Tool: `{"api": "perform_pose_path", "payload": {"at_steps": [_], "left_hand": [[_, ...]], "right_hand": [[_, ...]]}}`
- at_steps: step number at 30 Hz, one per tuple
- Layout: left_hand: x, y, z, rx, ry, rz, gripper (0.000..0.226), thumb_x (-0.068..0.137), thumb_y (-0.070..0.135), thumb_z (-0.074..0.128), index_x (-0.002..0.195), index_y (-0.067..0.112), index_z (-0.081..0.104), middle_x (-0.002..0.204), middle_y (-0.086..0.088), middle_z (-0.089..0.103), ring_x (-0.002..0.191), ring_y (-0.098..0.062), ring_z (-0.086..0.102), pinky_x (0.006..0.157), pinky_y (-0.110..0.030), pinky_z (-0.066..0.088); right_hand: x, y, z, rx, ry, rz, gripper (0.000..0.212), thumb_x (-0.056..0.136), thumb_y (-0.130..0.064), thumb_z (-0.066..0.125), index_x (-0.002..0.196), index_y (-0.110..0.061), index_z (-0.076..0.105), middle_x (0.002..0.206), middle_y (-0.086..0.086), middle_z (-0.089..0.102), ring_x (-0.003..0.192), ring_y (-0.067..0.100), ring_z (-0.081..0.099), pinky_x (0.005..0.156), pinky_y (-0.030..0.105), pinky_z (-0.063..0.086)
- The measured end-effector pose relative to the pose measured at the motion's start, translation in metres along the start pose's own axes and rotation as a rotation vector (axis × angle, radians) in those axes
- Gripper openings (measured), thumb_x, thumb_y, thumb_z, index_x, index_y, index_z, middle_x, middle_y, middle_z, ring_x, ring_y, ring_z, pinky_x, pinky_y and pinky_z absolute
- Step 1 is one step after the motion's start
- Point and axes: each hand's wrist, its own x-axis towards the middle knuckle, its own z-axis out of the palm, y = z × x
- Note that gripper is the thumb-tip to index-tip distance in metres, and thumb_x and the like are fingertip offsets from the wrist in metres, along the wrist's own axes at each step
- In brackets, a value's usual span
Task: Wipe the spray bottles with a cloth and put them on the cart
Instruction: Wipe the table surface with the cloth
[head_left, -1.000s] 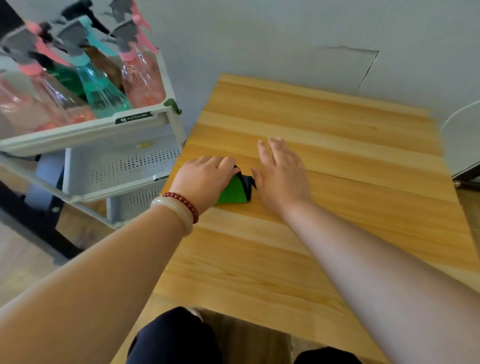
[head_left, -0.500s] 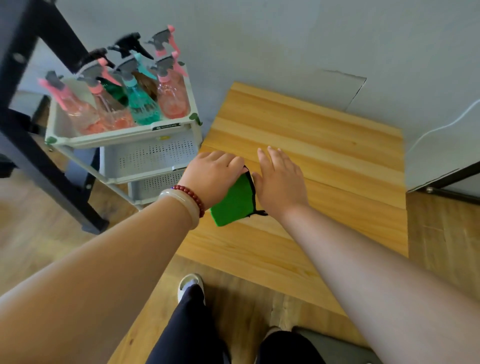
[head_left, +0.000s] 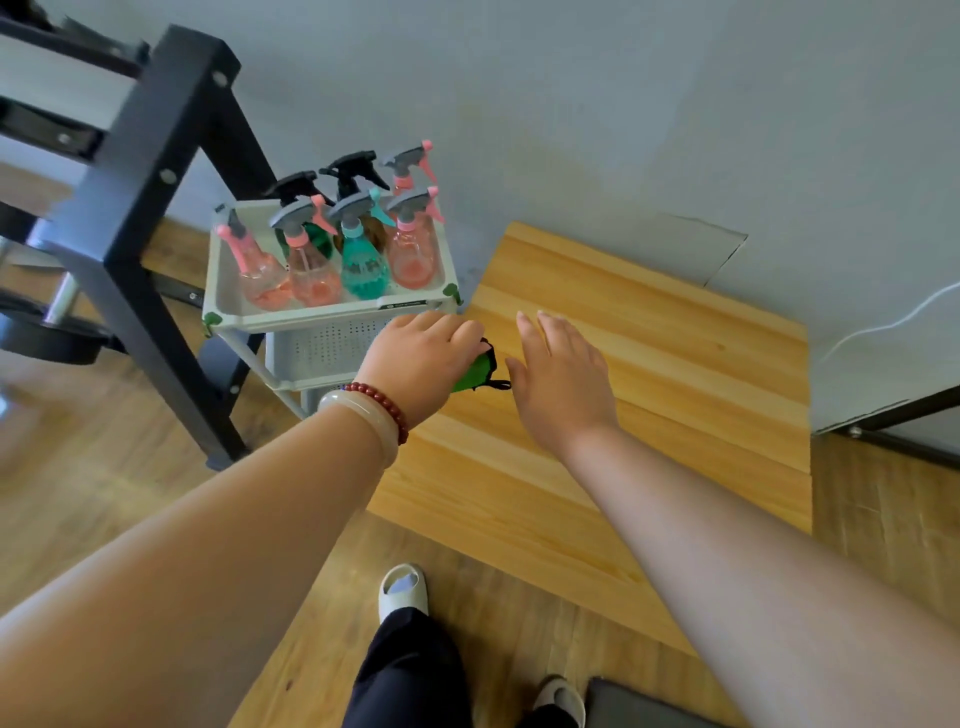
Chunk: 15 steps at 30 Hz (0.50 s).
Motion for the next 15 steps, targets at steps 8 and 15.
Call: {"api": "perform_pose_path", "payload": {"at_steps": [8,15], "left_hand": [[0.007,-0.072,-0.022,0.004,0.013,-0.017,0.037,0.099,0.027,0.036,0.085,0.007,0.064,0.074,-0.006,0.066,0.062,-0.030,0.064,0.056,-0.035,0.052],[0.030,-0.125,-0.032,0.008,0.005,-0.008,0.019,0.098,0.018,0.055,0.087,0.005,0.064,0.080,-0.009,0.069,0.068,-0.032,0.066,0.060,-0.040,0.056]], "right_hand": [[0.044,-0.055,-0.015,0.006,-0.013,-0.009,0.054,0.107,-0.038,0.028,0.156,-0.020,0.017,0.163,0.005,0.018,0.151,0.023,0.012,0.118,0.042,0.017],[0.081,-0.081,-0.023,0.047,0.001,-0.007,0.053,0.107,-0.038,0.028,0.156,-0.020,0.020,0.163,0.005,0.019,0.151,0.023,0.011,0.119,0.040,0.014]]}}
